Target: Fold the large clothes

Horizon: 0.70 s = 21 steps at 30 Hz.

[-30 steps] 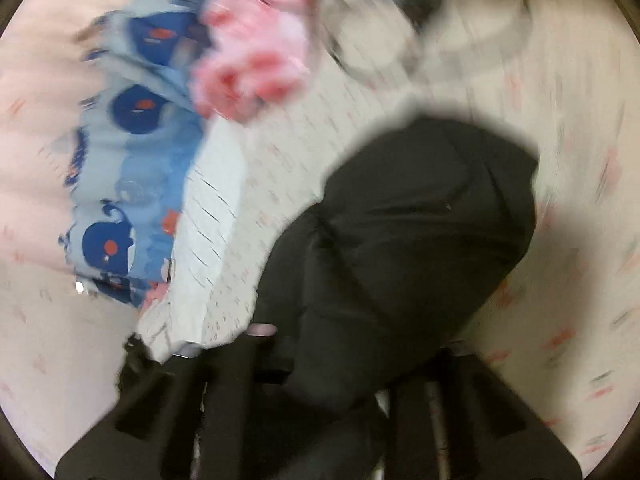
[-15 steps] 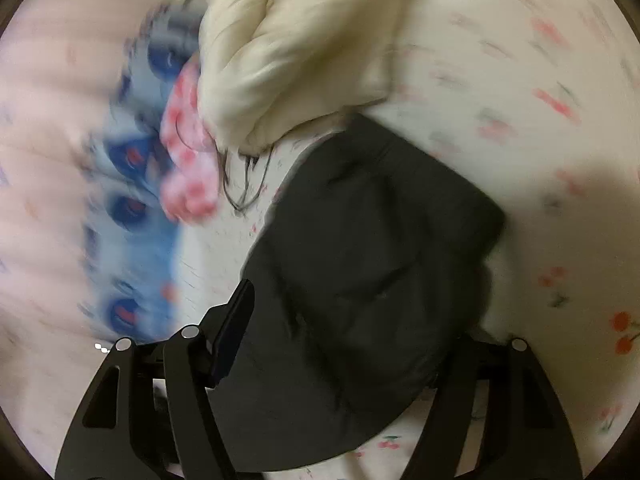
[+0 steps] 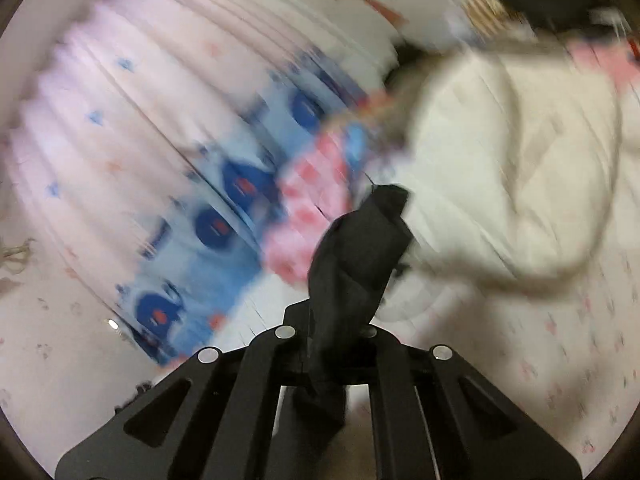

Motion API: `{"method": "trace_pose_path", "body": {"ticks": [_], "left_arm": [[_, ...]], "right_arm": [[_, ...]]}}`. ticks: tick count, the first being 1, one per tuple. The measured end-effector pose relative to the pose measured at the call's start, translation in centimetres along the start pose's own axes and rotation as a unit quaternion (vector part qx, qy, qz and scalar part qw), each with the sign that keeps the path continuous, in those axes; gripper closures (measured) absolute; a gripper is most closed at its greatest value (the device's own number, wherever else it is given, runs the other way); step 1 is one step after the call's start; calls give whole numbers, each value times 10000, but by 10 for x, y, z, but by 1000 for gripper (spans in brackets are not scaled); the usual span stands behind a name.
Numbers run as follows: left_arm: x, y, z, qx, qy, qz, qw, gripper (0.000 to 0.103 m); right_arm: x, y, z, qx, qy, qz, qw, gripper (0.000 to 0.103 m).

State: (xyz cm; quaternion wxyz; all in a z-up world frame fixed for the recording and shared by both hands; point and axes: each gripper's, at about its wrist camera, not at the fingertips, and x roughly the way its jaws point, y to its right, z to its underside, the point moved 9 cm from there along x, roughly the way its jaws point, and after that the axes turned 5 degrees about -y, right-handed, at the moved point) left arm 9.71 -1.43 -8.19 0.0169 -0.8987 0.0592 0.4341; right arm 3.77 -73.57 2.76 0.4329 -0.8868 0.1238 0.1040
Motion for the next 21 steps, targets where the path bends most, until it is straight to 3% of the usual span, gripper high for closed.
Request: {"method": "trace_pose_path", "body": {"ticks": [2,4,6,7,8,9,10,13,15,16,17,21], "left_arm": [[3,2,1,58,-50,-1,10000,6],[3,4,3,154,-71,-93,9998,6],[-1,4,3,269,3,-206,9994,6],[-4,3,3,318,51,-270,9991,6],[-5,2,3,355,86,-325,9988,6],[-7,1,3,373,102,-354,9986,6],[-8,1,3,391,113,-380,9984,6],[-10,-1,3,415,138,-404,9982,6],[-12,0,2,433,178,-405,9981,6],[-13,0,1,449,197,-420,9979,6],[-14,0,1,463,217,-442,9977,6],[-15,-1,0,486,237,-462,9975,6]], "right_arm": [[2,12,2,144,120,332,9993,99],[5,58,26,552,-101,789,9953,97],[14,110,58,1247,-611,1069,9845,76],[19,145,84,1916,-925,1212,9696,51],[17,165,99,2289,-943,1276,9604,42],[15,177,106,2487,-863,1240,9567,43],[12,182,107,2474,-723,1015,9609,43],[16,176,105,2116,-804,1050,9684,43],[20,171,97,2070,-779,1022,9699,57],[18,168,91,1966,-749,994,9725,79],[15,162,86,1828,-757,1049,9746,93],[-2,133,61,1160,-557,1065,9860,99]]}}
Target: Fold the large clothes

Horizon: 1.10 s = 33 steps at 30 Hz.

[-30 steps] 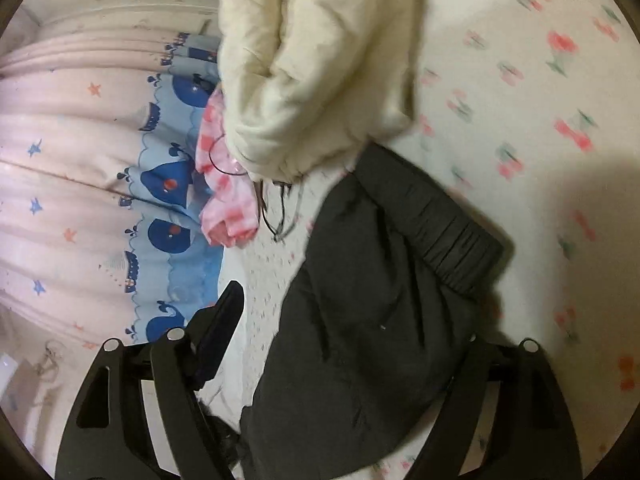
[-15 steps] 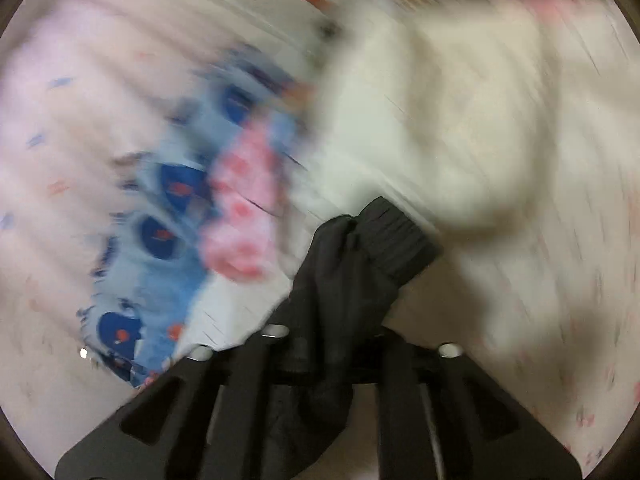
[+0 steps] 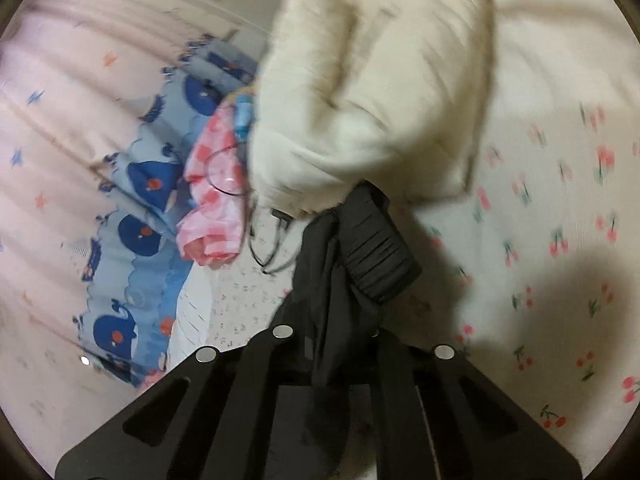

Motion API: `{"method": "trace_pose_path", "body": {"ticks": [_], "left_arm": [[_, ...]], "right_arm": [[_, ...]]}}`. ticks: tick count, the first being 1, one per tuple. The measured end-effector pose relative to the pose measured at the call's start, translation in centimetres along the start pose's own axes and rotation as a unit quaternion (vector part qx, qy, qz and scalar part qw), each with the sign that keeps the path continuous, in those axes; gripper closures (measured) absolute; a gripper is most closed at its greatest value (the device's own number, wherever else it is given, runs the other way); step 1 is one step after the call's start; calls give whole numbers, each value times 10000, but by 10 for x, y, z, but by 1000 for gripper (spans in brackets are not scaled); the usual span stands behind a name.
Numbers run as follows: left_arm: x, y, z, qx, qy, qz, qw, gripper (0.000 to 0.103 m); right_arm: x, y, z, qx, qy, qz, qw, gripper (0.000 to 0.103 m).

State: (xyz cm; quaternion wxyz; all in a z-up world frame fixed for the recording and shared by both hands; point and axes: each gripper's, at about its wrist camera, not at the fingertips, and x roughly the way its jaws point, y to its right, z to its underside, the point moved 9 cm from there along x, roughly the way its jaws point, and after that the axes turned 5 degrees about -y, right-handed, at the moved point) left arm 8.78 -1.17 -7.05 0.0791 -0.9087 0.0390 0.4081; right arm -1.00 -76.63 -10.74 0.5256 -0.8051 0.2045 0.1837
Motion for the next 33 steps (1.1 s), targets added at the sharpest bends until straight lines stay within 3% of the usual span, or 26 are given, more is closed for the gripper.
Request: {"method": "trace_pose_path", "body": {"ticks": [5,11,17,20,26,30,33], "left_arm": [[-2,-4,0,-41,0,-7,10000,6],[-6,-25,-1,-271,39,-28,9996,6],[-15,-51,-1,-537,100,-53,9985,6],[-21,-64,0,-635,161,-102,9978,6],[-44,-104,3,-1024,411,-105,9938,6],[-56,-126,5,-1201,521,-151,9913,6],[-62,-142,8,-1355,552,-164,9891,6]], "right_arm": [[-33,-36,-2,-380,251,-98,9989,99],[-43,-120,9,-935,287,-551,9937,100],[-41,-227,47,-1500,82,-1189,9815,100],[-37,-284,83,-1790,-128,-1516,9720,100],[-10,-404,200,-2573,-696,-2055,9417,100],[19,-467,326,-3161,-1263,-2257,9128,100],[45,-487,434,-3422,-1810,-2373,8910,100]]}}
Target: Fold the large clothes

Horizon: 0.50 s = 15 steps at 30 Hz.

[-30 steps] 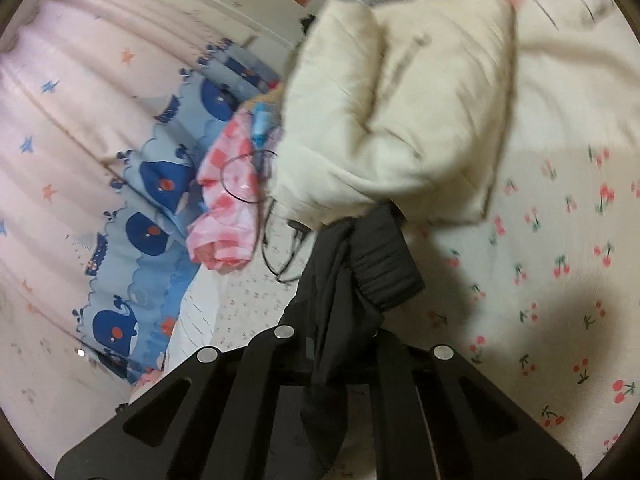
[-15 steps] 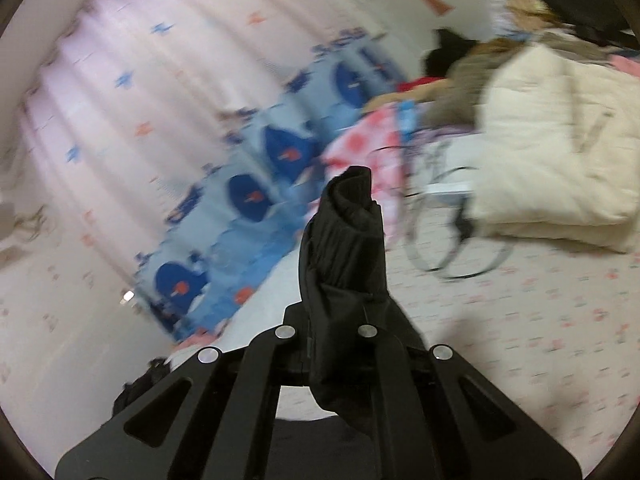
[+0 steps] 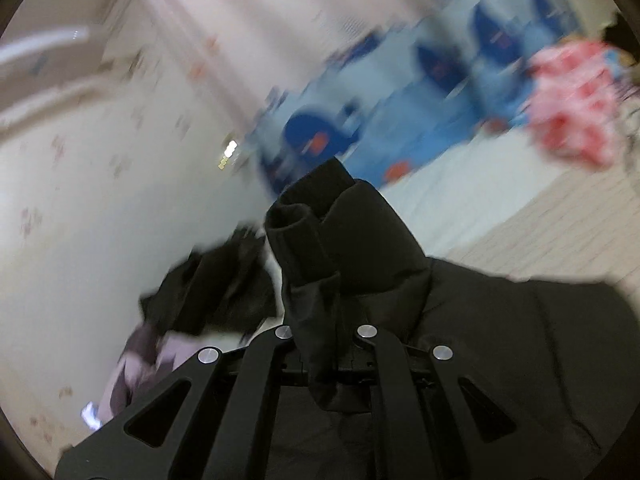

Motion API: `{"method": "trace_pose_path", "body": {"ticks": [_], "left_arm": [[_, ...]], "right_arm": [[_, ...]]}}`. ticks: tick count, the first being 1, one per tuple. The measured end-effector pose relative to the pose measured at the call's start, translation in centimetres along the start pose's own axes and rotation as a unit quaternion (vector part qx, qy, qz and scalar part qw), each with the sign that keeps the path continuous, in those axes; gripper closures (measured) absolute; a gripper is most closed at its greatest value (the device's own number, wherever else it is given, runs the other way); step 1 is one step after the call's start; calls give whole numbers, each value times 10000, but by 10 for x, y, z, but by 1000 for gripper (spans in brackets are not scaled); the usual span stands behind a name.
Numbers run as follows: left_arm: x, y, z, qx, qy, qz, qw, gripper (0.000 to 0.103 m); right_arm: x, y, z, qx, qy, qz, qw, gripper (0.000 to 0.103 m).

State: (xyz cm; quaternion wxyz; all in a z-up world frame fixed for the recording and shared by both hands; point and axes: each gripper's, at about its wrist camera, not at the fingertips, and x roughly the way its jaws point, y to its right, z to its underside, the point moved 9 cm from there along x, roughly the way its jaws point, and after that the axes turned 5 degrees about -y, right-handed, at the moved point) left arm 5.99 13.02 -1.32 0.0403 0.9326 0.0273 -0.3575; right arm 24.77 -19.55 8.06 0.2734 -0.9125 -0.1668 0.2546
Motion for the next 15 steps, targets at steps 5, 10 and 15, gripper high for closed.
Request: {"method": "trace_pose_path", "body": {"ticks": [5,10,15], "left_arm": [[-4,-23,-2,-189,34,-63,9998,6],[-6,-47,-3,-472,31,-58,9989,6],[-4,-54,-3,-768,-61,213,9968,6]], "right_arm": [[112,-53,106,41,-942,-217,9953,100],[185,-66,213,108,-2344,-217,9718,95],[190,-87,240,-304,-2931,-522,9542,88]]}}
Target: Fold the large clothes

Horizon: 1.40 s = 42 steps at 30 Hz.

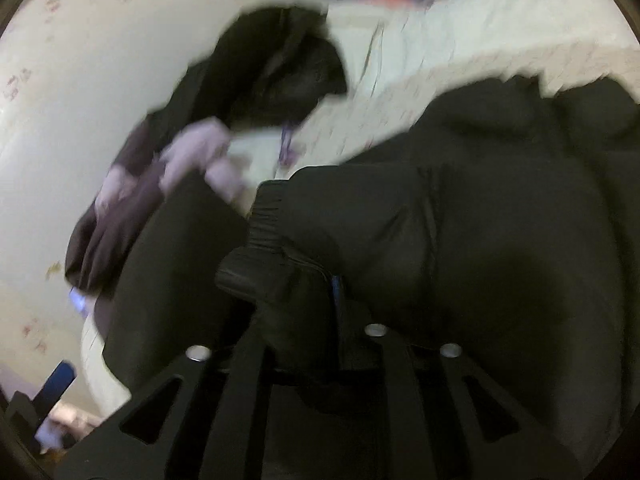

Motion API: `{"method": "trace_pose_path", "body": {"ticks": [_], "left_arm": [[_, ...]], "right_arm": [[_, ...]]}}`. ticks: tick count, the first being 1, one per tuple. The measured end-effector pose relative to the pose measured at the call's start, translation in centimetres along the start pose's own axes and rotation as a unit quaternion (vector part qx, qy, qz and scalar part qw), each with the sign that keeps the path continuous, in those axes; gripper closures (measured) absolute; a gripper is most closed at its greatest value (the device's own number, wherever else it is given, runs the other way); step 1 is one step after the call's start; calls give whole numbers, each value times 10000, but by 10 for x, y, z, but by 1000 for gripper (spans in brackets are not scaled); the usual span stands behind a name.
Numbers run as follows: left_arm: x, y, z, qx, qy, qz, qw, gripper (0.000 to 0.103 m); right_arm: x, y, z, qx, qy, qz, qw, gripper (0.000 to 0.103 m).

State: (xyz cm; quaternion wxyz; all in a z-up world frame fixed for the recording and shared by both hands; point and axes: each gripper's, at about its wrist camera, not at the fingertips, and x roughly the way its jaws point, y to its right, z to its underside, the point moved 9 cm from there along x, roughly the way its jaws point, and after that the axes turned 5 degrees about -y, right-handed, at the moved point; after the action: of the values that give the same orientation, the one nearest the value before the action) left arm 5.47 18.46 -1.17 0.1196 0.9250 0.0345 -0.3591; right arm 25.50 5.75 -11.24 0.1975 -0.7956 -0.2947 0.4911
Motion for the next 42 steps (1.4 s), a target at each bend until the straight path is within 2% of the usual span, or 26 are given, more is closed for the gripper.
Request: {"method": "trace_pose_path", "body": {"ticks": [1,3,6,7,8,10,13,16,18,20,21,23,25,28,29,30,32,33,35,37,38,39,42], "left_arm": [[1,0,0,-12,-3,1,10000,6],[2,0,1,38,-9,-74,10000,6],[1,0,1,52,39,-119,9999,6],[0,0,1,50,55,-119,9999,6],[-1,1,0,57,76,-120,9999,6],[-2,1,-1,88,116,-168,9998,6],[-6,3,-3,74,243,-197,9995,6],[-12,4,-7,42,420,-200,9989,6],[-12,9,-9,10,469,-142,9988,6],[-11,13,-9,40,514,-164,9985,6],[-9,15,-9,57,524,-211,9984,6],[-6,17,-9,55,517,-278,9983,6],[-5,17,-9,22,518,-281,9983,6],[-4,13,-9,4,513,-302,9982,6],[-5,11,-9,-12,494,-288,9984,6],[-6,9,-8,-44,481,-264,9985,6],[-8,4,-9,-151,469,-180,9986,6],[-11,0,-11,-221,499,-166,9984,6],[-15,-9,-13,-382,564,-221,9974,6],[-17,-18,-15,-522,592,-198,9967,6],[-19,-23,-16,-568,621,-225,9962,6],[-20,-28,-17,-592,640,-257,9959,6],[-26,-43,-22,-749,710,-222,9944,6]], "right_arm": [[4,3,2,85,-272,114,9995,87],[-2,4,4,184,-464,157,9986,84],[-20,3,12,127,-680,234,9973,63],[-29,2,17,-77,-742,294,9968,44],[-40,0,25,-323,-828,331,9955,20],[-58,-4,32,-738,-785,444,9932,9],[-90,-6,33,-1011,-523,458,9924,8],[-146,8,27,-550,393,-129,9976,7],[-163,29,20,-240,875,-162,9957,7],[-157,58,12,230,787,154,9965,7],[-149,70,6,649,710,69,9953,7],[-143,76,-7,1152,877,-332,9889,7],[-134,72,-17,1317,1152,-418,9837,7],[-102,51,-5,989,529,-422,9928,7],[-99,44,0,741,492,-314,9955,7],[-98,36,5,292,492,-25,9984,7],[-86,21,16,-431,153,281,9986,7],[-80,19,18,-560,78,369,9977,7],[-66,8,27,-966,-156,747,9924,7],[-47,2,32,-1621,-414,1649,9720,7],[-41,1,34,-1811,-492,1888,9639,7],[-35,0,35,-1913,-503,2002,9596,7],[-27,3,23,-1090,-457,1485,9818,7]]}}
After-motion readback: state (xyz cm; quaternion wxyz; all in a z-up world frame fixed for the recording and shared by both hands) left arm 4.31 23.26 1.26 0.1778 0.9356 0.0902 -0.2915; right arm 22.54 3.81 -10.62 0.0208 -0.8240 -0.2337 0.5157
